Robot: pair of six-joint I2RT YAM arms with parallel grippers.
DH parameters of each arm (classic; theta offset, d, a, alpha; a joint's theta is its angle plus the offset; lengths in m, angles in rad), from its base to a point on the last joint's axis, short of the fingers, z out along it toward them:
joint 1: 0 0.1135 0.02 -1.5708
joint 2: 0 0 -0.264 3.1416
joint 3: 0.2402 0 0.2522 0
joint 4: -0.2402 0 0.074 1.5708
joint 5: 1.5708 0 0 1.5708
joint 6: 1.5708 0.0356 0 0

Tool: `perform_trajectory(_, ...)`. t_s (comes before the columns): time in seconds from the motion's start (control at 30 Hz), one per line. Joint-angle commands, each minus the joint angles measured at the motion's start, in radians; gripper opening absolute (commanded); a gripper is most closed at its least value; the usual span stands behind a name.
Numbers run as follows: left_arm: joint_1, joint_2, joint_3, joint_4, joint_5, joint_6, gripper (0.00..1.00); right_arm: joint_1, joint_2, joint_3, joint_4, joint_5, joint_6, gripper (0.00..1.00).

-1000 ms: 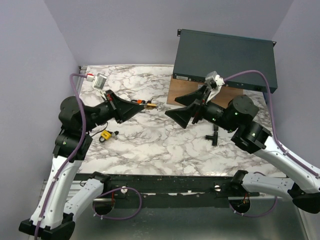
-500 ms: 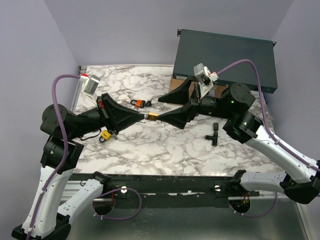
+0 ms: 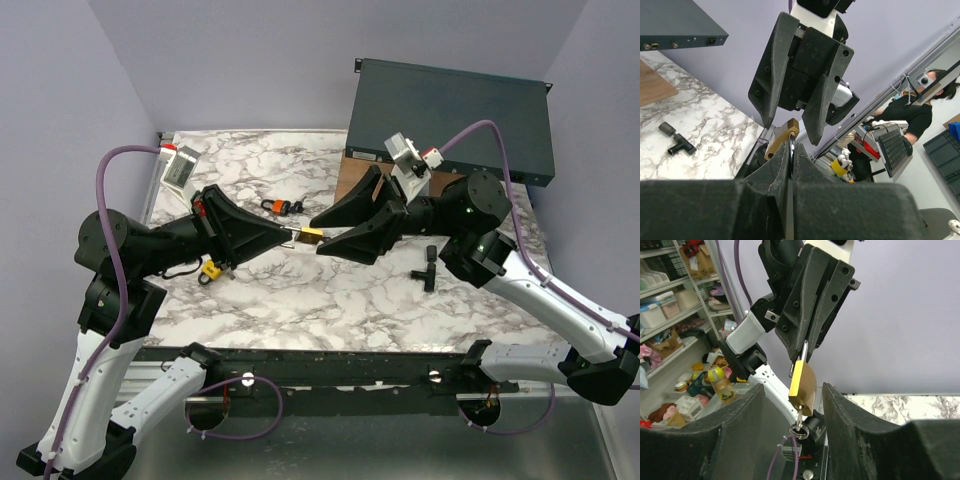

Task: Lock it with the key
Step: Pick up the lock from the center of the board, then lock the lock.

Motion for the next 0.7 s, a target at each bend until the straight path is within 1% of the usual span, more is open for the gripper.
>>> perform_trajectory(0.0,-0.015,0.006,0.047,0.004,-0.053,0.011,0.0,0.02,0.003,-0.023,0.03,0.027,0.005,0.5)
perform_trajectory(0.27,-0.034,0.02,0.061,-0.046,-0.095,0.038,0.0,0.04,-0.008,-0.053,0.024,0.116,-0.007,0.41)
perform_trajectory(0.43,-0.041,0.023,0.062,-0.051,-0.105,0.044,0.0,0.045,-0.016,-0.057,0.042,0.137,0.001,0.4)
perform_trajectory(0.67,-0.049,0.026,0.063,-0.064,-0.111,0.054,0.0,0.064,-0.008,-0.054,0.039,0.158,0.0,0.33)
